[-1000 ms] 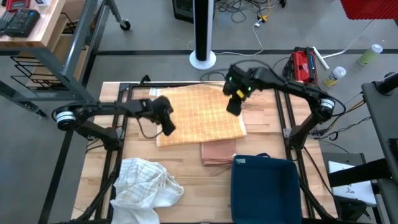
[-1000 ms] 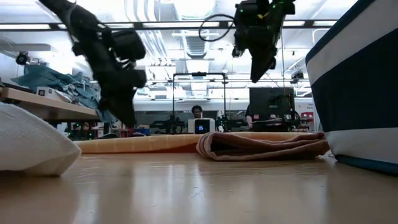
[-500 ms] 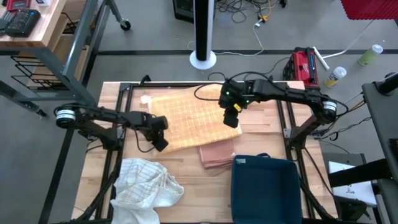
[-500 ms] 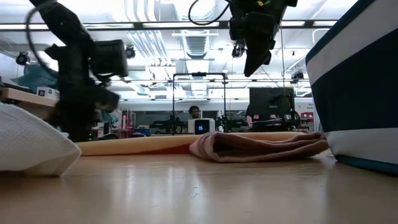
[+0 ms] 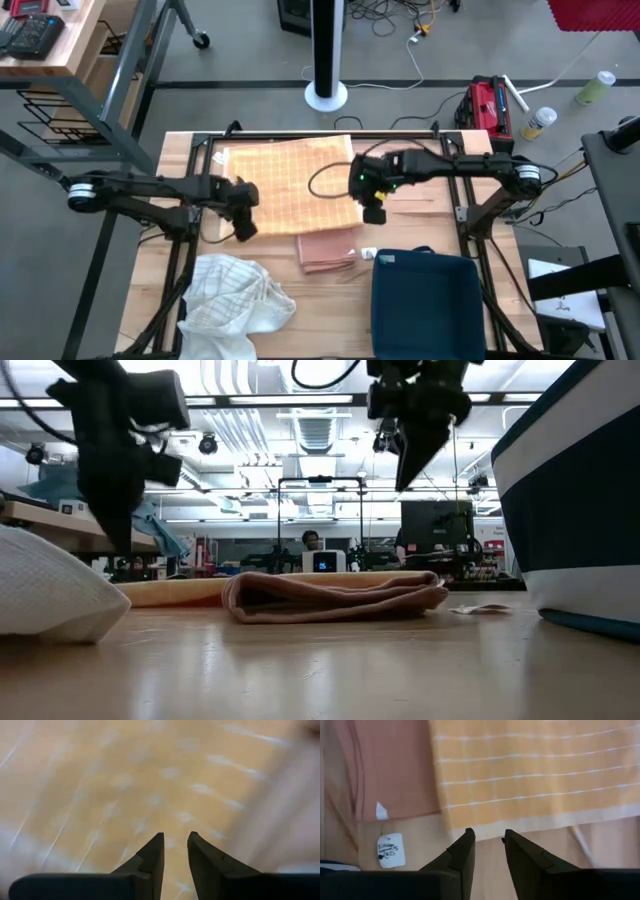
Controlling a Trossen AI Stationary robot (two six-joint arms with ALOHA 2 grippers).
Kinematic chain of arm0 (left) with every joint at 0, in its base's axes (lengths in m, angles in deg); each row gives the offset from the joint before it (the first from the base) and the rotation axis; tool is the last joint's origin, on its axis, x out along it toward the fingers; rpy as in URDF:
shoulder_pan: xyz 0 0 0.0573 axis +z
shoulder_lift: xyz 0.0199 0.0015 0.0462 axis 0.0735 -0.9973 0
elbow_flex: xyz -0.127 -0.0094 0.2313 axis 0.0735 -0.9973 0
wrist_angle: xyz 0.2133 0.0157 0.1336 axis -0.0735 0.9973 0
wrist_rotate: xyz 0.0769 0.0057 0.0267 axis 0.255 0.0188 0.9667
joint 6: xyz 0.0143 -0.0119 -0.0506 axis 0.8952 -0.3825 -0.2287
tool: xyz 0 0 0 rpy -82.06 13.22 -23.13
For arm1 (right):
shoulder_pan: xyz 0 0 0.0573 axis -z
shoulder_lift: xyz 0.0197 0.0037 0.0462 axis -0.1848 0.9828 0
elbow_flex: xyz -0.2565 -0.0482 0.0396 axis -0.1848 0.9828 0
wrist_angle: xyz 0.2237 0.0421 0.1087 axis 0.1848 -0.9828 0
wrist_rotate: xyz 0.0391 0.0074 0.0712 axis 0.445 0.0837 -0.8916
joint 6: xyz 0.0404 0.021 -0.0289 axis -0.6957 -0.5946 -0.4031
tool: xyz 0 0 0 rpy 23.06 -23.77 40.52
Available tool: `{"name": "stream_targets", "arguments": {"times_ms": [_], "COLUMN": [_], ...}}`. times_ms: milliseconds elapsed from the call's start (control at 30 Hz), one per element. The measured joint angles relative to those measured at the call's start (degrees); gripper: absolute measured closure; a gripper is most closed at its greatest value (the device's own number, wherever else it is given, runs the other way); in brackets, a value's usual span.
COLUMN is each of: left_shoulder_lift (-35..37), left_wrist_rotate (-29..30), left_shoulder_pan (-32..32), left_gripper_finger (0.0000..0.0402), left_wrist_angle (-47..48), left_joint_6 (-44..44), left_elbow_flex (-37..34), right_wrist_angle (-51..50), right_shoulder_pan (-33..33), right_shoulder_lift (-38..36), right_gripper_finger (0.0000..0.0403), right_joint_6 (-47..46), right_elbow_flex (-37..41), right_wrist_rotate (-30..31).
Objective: Fold towel
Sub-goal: Fold the yellow towel
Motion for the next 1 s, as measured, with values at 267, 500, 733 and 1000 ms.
{"name": "stream_targets", "arguments": {"times_ms": [267,500,733,1000], "left_shoulder_lift": [0.57,-6.90,-16.81,-20.34], "left_wrist_rotate": [-1.46,-0.29,3.52,4.00], "left_shoulder_pan": [-7.90,-10.89,-10.84,-10.85], "left_gripper_finger": [0.0294,0.0223,0.0209,0.0303], "left_wrist_angle": [-2.61,-0.76,0.29,1.18], "left_joint_6": [7.65,0.39,-1.70,-4.06], "left_elbow_flex": [-0.86,-3.07,-3.42,-3.03], "right_wrist_angle": [8.59,10.75,6.54,2.40], "right_shoulder_pan": [-6.71,-8.56,-8.58,-8.58], "right_shoulder_lift": [1.63,10.18,19.20,24.53], "right_gripper_finger": [0.0253,0.0230,0.0231,0.0316], "right_joint_6": [-5.62,-10.13,-12.14,-14.12], "right_elbow_flex": [6.96,5.86,0.71,-1.88], "right_wrist_rotate": [0.82,3.33,5.82,10.71]}}
